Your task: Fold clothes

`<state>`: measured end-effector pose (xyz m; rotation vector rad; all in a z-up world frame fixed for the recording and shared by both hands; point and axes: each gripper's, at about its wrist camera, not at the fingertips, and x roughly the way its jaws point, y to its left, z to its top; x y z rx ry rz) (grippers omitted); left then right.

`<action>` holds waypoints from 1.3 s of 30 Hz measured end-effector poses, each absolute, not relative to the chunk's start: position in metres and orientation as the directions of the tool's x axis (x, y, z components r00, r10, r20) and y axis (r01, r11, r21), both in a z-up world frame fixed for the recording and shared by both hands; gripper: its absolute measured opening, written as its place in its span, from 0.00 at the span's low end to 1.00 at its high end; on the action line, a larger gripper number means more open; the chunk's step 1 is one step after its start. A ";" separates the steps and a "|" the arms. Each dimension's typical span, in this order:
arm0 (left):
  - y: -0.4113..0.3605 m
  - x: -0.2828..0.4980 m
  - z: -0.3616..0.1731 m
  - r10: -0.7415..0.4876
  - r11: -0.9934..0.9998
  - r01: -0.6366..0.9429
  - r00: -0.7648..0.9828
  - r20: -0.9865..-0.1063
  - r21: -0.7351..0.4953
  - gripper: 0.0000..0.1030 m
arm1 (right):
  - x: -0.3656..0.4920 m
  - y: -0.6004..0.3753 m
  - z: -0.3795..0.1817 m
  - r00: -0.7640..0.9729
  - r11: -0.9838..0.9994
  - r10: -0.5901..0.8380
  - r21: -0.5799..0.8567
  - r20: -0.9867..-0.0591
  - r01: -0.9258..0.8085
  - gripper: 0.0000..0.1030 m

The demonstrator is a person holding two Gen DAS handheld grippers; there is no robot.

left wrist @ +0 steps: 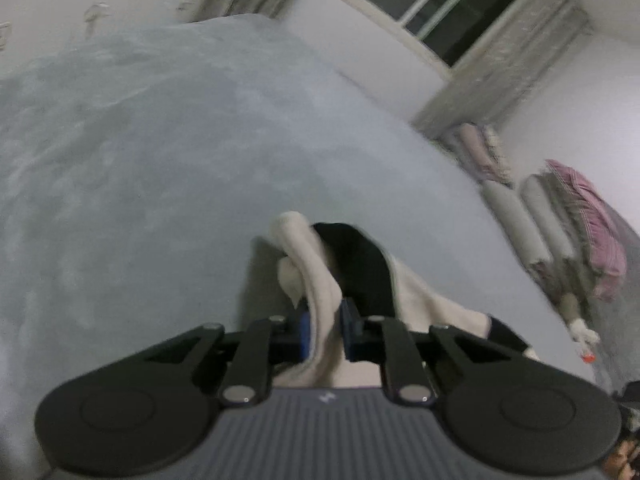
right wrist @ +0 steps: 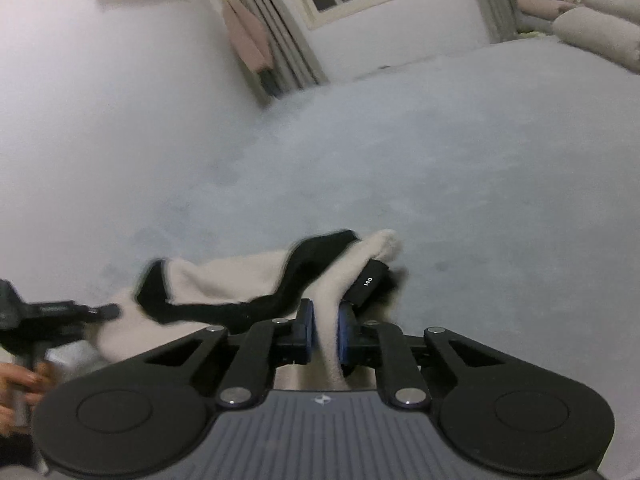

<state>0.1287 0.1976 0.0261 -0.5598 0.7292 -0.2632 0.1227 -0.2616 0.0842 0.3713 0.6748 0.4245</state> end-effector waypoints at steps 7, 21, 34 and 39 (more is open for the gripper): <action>0.220 0.105 0.038 -0.471 0.773 0.060 0.722 -0.507 -0.631 0.09 | 0.108 -0.297 0.095 0.706 0.704 0.610 0.656 -0.360 -0.274 0.10; 0.243 0.086 0.024 -0.430 0.789 0.025 0.736 -0.523 -0.614 0.49 | 0.100 -0.290 0.064 0.636 0.790 0.564 0.569 -0.526 -0.229 0.40; 0.214 0.083 0.019 -0.293 0.907 -0.030 0.670 -0.682 -0.420 0.18 | 0.102 -0.270 0.063 0.627 0.898 0.432 0.375 -0.649 -0.230 0.32; 0.210 0.077 0.067 -0.272 0.904 0.010 0.784 -0.558 -0.427 0.59 | 0.094 -0.279 0.095 0.771 0.891 0.411 0.394 -0.487 -0.226 0.62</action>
